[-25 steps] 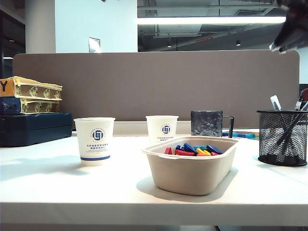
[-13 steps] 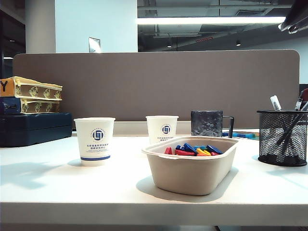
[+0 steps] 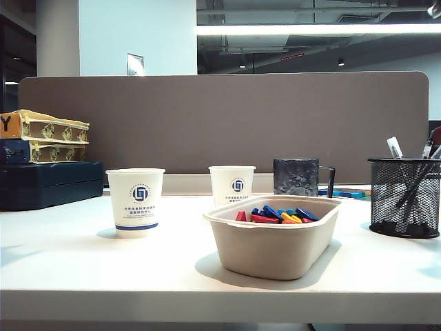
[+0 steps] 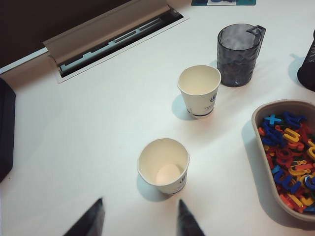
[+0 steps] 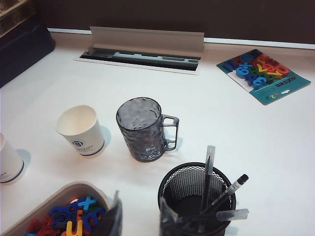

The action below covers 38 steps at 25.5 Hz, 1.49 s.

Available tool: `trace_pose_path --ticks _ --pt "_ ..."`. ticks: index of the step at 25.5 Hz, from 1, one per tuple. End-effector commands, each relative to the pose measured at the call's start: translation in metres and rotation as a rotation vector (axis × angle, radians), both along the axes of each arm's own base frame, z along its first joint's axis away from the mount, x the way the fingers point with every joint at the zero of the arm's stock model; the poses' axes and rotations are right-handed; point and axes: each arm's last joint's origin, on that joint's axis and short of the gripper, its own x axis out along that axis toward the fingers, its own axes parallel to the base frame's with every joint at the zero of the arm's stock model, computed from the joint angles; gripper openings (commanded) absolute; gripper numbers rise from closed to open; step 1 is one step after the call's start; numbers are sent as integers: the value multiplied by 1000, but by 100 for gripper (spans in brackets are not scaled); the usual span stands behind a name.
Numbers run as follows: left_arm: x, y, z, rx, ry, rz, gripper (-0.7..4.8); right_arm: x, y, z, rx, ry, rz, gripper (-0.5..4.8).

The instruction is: Pick up one pen and put it in the pen container.

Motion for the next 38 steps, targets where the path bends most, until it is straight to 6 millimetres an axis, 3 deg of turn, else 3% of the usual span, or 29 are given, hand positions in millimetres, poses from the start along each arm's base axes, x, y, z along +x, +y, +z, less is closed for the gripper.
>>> trace_pose_path --ticks 1,7,13,19,21,22,31,38 --pt "-9 6 -8 -29 -14 6 183 -13 0 5 -7 -27 -11 95" --pt "-18 11 -25 -17 10 -2 183 -48 1 10 -9 -44 -16 95" --pt "-20 12 -28 -21 28 -38 183 -87 2 17 -10 -141 -15 95" --pt "-18 10 -31 -27 67 -22 178 -100 2 18 0 -178 -18 89" --pt "-19 11 -34 -30 99 -19 33 -102 2 15 4 -141 -17 62" --pt "-20 11 -35 -32 101 -17 -6 -104 3 13 3 -133 -14 62" --pt "-37 24 -26 -118 27 26 -6 -138 2 9 -20 -202 -55 62" --pt "-57 39 -47 -140 7 49 -6 -151 2 -13 -21 -127 -55 62"
